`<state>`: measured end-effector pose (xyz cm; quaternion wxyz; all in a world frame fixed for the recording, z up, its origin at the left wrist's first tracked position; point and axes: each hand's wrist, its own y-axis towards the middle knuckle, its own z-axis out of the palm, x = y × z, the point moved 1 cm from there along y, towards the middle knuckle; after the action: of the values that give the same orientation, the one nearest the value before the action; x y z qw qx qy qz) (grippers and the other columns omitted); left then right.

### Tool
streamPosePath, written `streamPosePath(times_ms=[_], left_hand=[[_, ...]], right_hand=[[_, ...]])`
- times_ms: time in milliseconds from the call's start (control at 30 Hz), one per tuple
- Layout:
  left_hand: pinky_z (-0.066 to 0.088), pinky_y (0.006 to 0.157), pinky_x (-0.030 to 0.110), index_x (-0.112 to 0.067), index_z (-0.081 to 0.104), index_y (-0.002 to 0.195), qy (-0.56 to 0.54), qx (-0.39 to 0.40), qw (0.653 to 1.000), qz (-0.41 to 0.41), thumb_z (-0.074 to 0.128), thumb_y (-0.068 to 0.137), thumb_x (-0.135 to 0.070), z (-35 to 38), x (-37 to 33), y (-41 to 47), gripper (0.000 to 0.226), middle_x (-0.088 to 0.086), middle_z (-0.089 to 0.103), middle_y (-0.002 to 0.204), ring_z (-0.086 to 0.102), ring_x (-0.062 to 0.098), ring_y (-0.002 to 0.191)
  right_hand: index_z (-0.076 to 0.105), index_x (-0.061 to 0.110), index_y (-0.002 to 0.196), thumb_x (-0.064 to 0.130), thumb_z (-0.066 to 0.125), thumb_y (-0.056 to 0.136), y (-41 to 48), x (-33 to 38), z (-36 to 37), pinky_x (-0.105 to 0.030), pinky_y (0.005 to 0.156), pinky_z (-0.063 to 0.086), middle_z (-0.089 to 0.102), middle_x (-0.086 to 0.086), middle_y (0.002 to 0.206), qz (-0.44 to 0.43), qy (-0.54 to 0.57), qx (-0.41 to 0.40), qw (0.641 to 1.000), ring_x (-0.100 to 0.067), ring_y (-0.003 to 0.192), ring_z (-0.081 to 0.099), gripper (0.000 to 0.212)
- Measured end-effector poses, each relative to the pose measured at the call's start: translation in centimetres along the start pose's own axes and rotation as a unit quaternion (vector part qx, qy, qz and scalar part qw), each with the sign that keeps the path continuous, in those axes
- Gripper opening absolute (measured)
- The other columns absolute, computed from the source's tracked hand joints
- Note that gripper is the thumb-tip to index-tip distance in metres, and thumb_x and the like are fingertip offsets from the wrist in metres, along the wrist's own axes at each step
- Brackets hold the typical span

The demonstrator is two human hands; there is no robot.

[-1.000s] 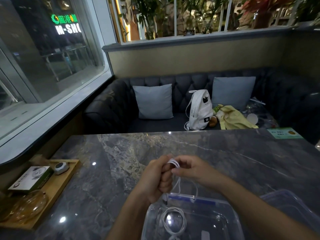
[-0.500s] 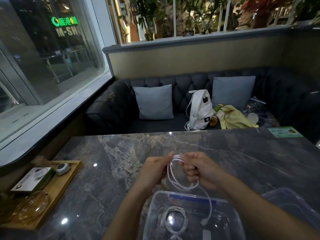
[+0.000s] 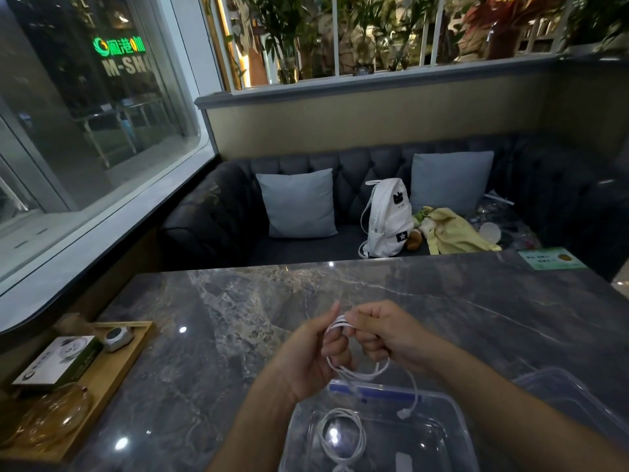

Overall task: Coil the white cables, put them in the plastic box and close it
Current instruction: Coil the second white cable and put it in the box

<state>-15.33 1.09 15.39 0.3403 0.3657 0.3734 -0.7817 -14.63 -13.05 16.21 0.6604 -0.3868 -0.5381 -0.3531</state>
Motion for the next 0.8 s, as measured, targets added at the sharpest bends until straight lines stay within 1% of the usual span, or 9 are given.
streamPosePath(times_ms=[100, 233, 300, 367, 500, 600, 700, 733, 800], left_hand=[[0.022, 0.031, 0.016, -0.017, 0.030, 0.043, -0.034, -0.036, 0.999, -0.011, 0.056, 0.074, -0.027, 0.5, 0.3, 0.0, 0.042, -0.007, 0.022, 0.028, 0.019, 0.006, 0.024], [0.012, 0.030, 0.011, -0.014, 0.039, 0.047, 0.046, -0.098, 0.994, 0.007, 0.047, 0.082, -0.013, 0.7, 0.0, 0.0, 0.037, -0.008, 0.020, 0.030, 0.014, 0.005, 0.025], [0.012, 0.030, 0.010, -0.018, 0.039, 0.043, 0.051, -0.111, 0.992, 0.025, 0.046, 0.086, -0.014, 0.5, -0.1, -0.1, 0.044, -0.008, 0.022, 0.031, 0.014, 0.005, 0.025], [0.012, 0.029, 0.010, -0.023, 0.032, 0.037, 0.008, -0.113, 0.992, 0.046, 0.045, 0.089, -0.018, 0.0, -0.4, -0.3, 0.054, -0.008, 0.022, 0.030, 0.015, 0.005, 0.024], [0.012, 0.029, 0.010, -0.025, 0.029, 0.035, -0.090, -0.128, 0.982, 0.110, 0.041, 0.092, -0.018, -1.5, -2.0, -0.6, 0.059, -0.009, 0.021, 0.029, 0.016, 0.004, 0.022], [0.013, 0.028, 0.010, -0.025, 0.030, 0.034, -0.083, -0.163, 0.972, 0.149, 0.041, 0.092, -0.017, -2.5, -2.7, -0.7, 0.059, -0.009, 0.021, 0.029, 0.015, 0.004, 0.024], [0.014, 0.028, 0.011, -0.024, 0.030, 0.034, -0.064, -0.185, 0.966, 0.166, 0.042, 0.092, -0.017, -3.1, -2.6, -0.4, 0.059, -0.009, 0.020, 0.030, 0.015, 0.005, 0.024], [0.014, 0.029, 0.011, -0.025, 0.029, 0.035, -0.062, -0.189, 0.965, 0.171, 0.042, 0.092, -0.016, -3.3, -2.5, -0.3, 0.059, -0.009, 0.020, 0.030, 0.015, 0.005, 0.024], [0.015, 0.029, 0.010, -0.026, 0.029, 0.037, -0.062, -0.196, 0.962, 0.179, 0.042, 0.092, -0.016, -3.6, -2.4, 0.0, 0.057, -0.009, 0.021, 0.030, 0.015, 0.005, 0.024]], right_hand=[[0.056, 0.008, 0.066, 0.028, 0.057, 0.080, -0.6, 0.1, 0.1, -0.016, 0.038, 0.021, 0.035, 0.009, 0.041, 0.004, 0.017, 0.005, 1.000, -0.004, 0.037, 0.025, 0.024], [0.058, 0.006, 0.064, 0.018, 0.057, 0.083, -0.9, -0.6, 0.4, -0.017, 0.039, 0.026, 0.040, 0.004, 0.044, 0.010, 0.058, -0.001, 0.998, -0.006, 0.038, 0.028, 0.023], [0.063, 0.002, 0.071, 0.014, 0.057, 0.084, -0.7, -0.8, 0.4, -0.020, 0.044, 0.036, 0.049, -0.001, 0.050, 0.003, 0.066, -0.004, 0.998, -0.010, 0.042, 0.041, 0.018], [0.065, 0.000, 0.083, 0.015, 0.058, 0.083, -0.6, -1.1, -0.1, -0.026, 0.057, 0.045, 0.060, -0.005, 0.062, 0.008, 0.053, 0.002, 0.999, -0.015, 0.055, 0.055, 0.016], [0.071, 0.012, 0.081, 0.021, 0.061, 0.082, -1.0, -2.1, -2.0, -0.029, 0.070, 0.048, 0.070, -0.002, 0.075, 0.041, -0.040, -0.004, 0.998, -0.014, 0.073, 0.063, 0.014], [0.072, 0.025, 0.075, 0.023, 0.061, 0.085, -1.6, -1.9, -3.3, -0.024, 0.073, 0.045, 0.070, 0.013, 0.073, 0.054, -0.233, 0.015, 0.971, -0.002, 0.074, 0.060, 0.015], [0.069, 0.028, 0.069, 0.029, 0.060, 0.084, -2.1, -1.3, -3.5, -0.021, 0.066, 0.040, 0.061, 0.010, 0.067, 0.064, -0.287, 0.059, 0.954, -0.004, 0.064, 0.055, 0.018], [0.067, 0.025, 0.066, 0.026, 0.061, 0.084, -2.2, -1.0, -3.6, -0.020, 0.056, 0.038, 0.054, 0.005, 0.061, 0.069, -0.250, 0.051, 0.964, -0.007, 0.055, 0.049, 0.019], [0.062, 0.017, 0.065, 0.021, 0.059, 0.081, -2.3, -0.6, -3.6, -0.017, 0.040, 0.029, 0.041, 0.000, 0.051, 0.066, -0.098, 0.025, 0.993, -0.009, 0.041, 0.035, 0.017]])
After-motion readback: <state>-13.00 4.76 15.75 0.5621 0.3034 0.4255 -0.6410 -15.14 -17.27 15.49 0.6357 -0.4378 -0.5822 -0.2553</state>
